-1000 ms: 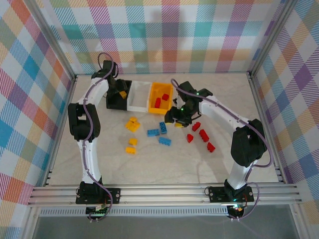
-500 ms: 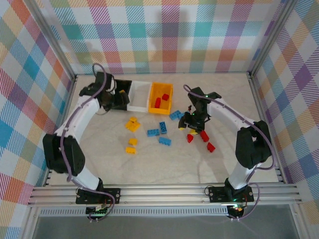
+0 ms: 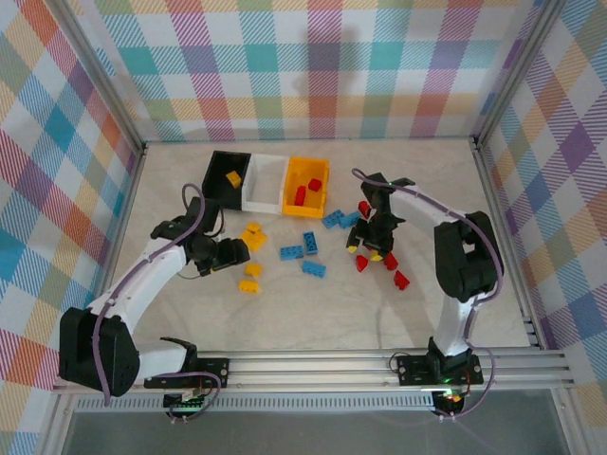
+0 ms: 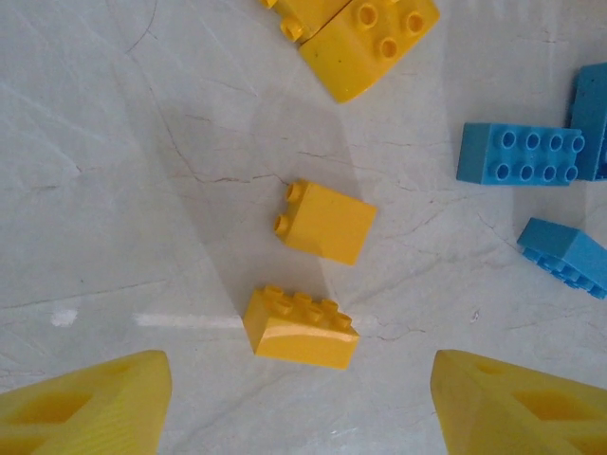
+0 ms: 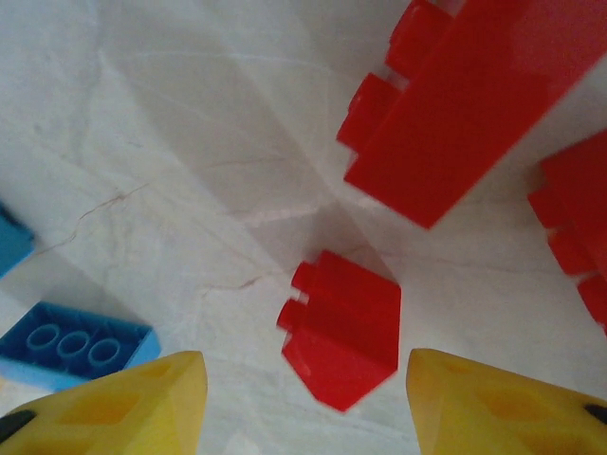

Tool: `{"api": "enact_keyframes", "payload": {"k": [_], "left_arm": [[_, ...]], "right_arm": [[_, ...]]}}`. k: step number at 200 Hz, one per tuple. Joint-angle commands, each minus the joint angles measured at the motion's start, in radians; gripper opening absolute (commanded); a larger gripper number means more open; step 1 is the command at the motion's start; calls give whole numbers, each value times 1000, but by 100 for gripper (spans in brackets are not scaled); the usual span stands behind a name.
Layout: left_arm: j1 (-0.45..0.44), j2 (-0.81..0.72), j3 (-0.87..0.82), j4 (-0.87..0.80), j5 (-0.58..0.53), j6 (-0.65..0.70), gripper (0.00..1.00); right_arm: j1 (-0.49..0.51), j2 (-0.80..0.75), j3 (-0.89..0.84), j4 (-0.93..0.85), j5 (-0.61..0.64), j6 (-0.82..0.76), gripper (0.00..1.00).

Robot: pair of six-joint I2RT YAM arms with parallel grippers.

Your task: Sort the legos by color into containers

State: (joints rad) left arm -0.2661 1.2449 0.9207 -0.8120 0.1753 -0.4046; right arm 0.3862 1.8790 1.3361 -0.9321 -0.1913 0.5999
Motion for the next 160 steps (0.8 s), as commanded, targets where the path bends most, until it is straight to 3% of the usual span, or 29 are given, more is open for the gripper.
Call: {"api": "enact_keyframes", "payload": {"k": [1,96,160], "left_arm": [[-7,-27,-16,-11,10,-28,73],[-7,-45,-34,-24,-2,-6,74],[-7,-51,-47,-22,-12,-9,74]], "right_arm": [[-1,33,-7,22,-2,32,59],[3,85,-47,52,-1,49,56],[4,102,-34,49,6,41,43]]}}
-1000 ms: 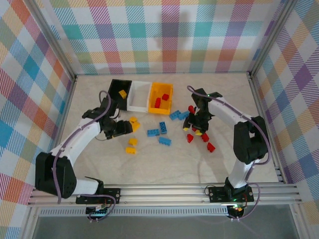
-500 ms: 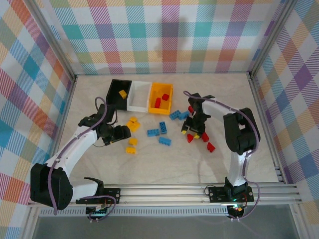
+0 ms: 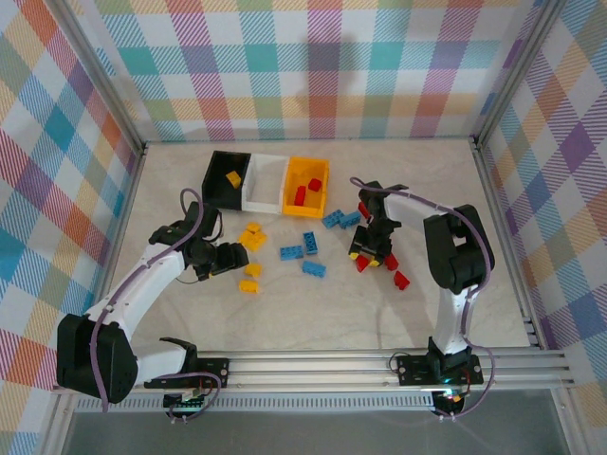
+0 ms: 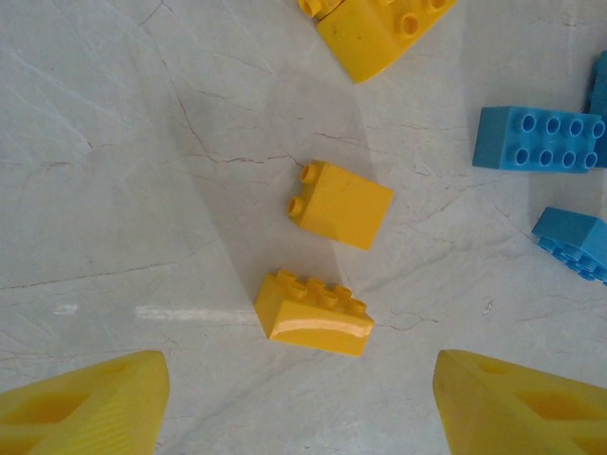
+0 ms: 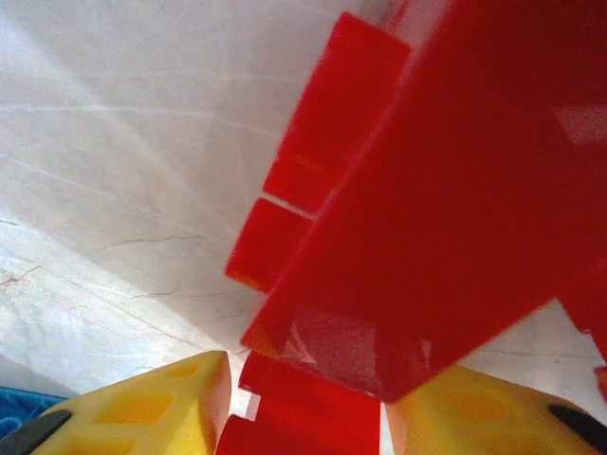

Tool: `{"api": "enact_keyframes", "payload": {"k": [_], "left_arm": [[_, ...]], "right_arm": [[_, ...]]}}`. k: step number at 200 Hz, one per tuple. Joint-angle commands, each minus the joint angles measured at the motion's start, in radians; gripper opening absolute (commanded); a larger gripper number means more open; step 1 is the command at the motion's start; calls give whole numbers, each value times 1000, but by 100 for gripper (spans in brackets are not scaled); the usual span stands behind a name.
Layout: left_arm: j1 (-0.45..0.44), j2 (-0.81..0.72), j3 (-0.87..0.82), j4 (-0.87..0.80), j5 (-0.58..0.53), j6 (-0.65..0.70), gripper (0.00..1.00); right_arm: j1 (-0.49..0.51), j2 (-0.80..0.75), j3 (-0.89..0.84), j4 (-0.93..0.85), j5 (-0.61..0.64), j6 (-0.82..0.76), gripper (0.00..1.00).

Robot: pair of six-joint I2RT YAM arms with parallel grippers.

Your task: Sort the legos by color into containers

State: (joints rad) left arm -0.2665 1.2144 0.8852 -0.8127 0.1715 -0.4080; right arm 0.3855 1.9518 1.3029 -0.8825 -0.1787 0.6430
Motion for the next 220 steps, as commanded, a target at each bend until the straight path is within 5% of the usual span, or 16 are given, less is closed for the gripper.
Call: {"api": "enact_keyframes", "payload": {"k": [1,51,115,164,220], "left_arm": [[-6,-20,-12,-21,-9,-6,74],[-7,-13,4,-23,-8,-1,74],[-6,8,-2,1,15,-9,74],[-6,30,-20,24,42,-23,74],[-6,13,-44,-1,50,-33,74]], "right_arm": [[5,30,1,-1,-7,-3,43],[6,18,17,-18,4,-14,30],[27,-112,79,-84,-15,-18,30],[50,-139,320,-73,-72,-16,30],[80,117,692,-35,-134,-58,30]]}}
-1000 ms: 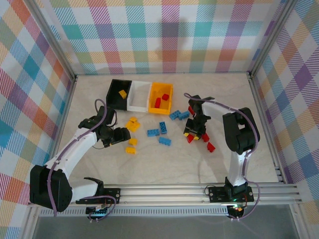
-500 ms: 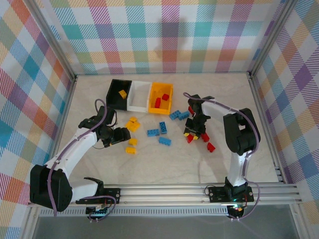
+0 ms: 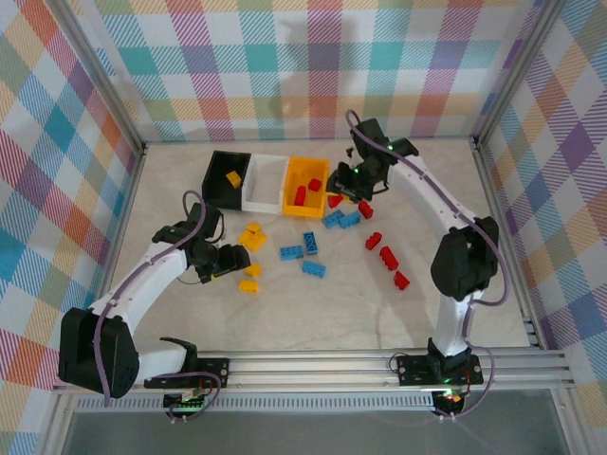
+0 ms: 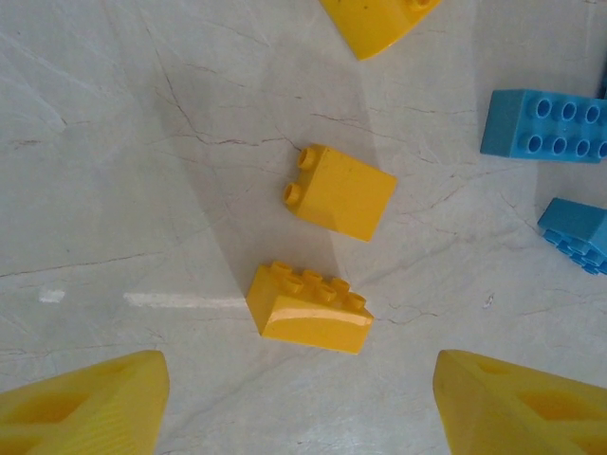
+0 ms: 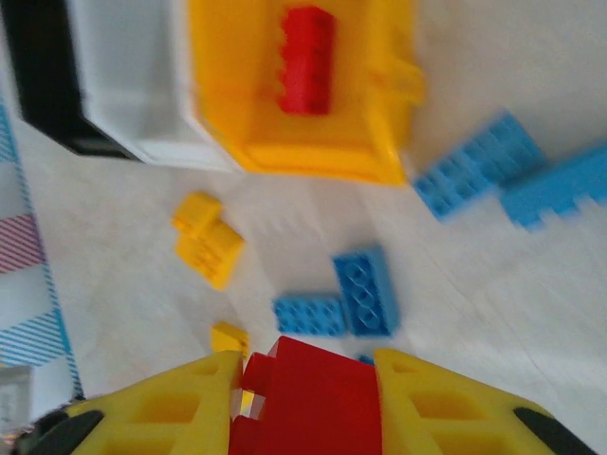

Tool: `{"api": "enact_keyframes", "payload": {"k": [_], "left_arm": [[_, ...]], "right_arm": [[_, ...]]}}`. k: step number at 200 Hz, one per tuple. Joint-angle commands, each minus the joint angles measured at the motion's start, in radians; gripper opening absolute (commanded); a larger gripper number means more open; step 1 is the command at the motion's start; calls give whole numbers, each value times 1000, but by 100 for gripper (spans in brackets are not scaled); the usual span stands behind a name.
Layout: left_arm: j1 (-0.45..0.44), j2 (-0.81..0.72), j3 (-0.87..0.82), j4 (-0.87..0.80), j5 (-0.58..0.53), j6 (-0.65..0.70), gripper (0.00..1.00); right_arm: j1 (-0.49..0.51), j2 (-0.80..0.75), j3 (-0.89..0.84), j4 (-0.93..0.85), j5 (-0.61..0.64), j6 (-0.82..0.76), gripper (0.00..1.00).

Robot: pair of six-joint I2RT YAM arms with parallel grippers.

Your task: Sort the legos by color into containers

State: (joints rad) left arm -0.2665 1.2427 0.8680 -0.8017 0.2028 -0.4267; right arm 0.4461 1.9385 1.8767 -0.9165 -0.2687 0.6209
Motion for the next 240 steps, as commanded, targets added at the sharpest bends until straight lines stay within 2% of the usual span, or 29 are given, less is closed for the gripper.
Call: {"api": "enact_keyframes", "payload": {"k": [1,65,104,184,203,221,240], "left_arm": [[-6,-17,-28,-13,18,-15,74],[-14,-57,-83,-28,41,-28,74],[-18,-13,-75,-27,52,-15,74],[-53,58,-41,-30,28,32,74],[-79,82,-25,-31,15,47,74],[-108,112,-15,-30,-7,59,74],[-130,150,-2,-21,-26,84,73]], "right_arm": [[20,136,123,-1,-46,-37,30],[28,451,492,-41,-71,-29,31],[27,535,573,-46,-86,-7,36],[28,509,566,-75,-87,-32,57],[28,475,552,-98,-81,-56,58],[29,400,480,-111,-76,-75,59],[38,254,289,-41,-72,-84,59]]}}
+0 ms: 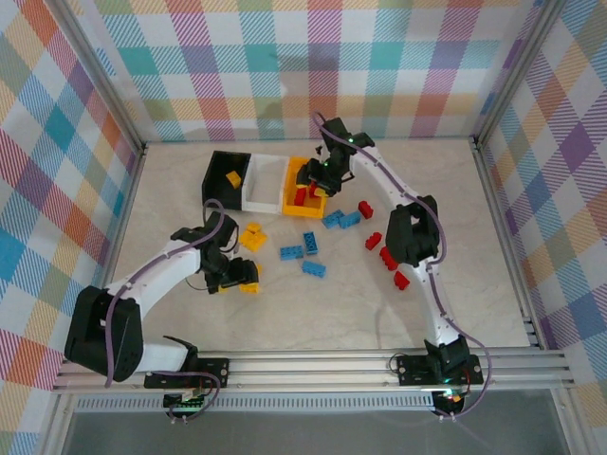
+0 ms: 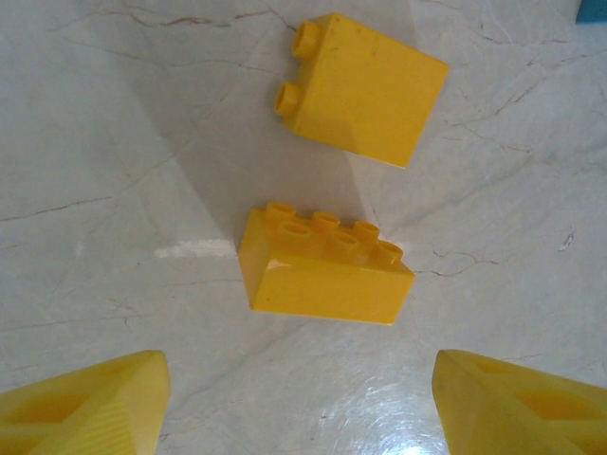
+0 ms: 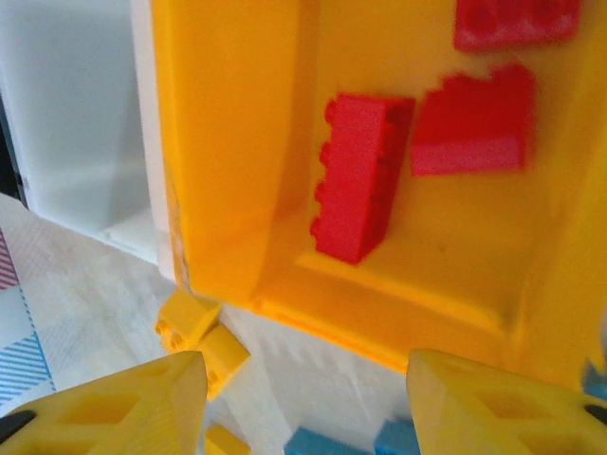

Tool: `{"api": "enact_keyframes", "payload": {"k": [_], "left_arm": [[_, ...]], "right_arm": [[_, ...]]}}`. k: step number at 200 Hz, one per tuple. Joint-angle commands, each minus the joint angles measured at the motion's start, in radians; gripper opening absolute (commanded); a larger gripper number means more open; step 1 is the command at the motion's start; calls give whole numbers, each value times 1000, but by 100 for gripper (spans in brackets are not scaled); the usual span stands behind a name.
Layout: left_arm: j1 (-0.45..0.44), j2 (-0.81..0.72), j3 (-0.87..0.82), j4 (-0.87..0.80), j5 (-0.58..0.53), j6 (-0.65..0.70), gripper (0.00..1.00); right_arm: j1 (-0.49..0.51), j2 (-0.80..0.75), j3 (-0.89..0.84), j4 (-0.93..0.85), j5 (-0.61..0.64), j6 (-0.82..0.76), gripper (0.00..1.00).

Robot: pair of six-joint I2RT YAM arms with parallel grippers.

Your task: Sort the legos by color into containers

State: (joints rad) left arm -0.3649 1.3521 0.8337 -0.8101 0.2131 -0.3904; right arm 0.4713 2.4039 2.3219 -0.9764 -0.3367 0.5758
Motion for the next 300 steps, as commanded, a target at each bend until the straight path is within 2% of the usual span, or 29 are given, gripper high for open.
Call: {"api": "enact_keyframes", "payload": {"k": [1,43,83,131,175,219,239,269,300], "left_arm": [[-33,44,33,-12,-37,51,73],[-52,186,109,-27,-92,178,73],[-55,272,146,-9,-94,229,73],[-84,310,149,9,-85,230,71],[-87,338,142,25,-70,216,56],[-86,279,163,-25,-99,214,51],[-83,229,191,-73,-101,210,50],[-47,135,254,-142,-113,208,50],[55,101,373,-188,-109,233,50]], "right_arm": [[13,-220,-170,24,-4,-38,59],[15,-487,-582,141,-15,-1,59],[18,-609,-759,176,-9,21,60],[19,-636,-781,157,8,6,60],[19,-632,-768,150,5,6,60],[21,-638,-780,121,11,-6,60],[33,-627,-781,60,51,-8,60],[80,-582,-784,-10,92,-44,60],[149,-534,-784,8,116,-136,61]]}}
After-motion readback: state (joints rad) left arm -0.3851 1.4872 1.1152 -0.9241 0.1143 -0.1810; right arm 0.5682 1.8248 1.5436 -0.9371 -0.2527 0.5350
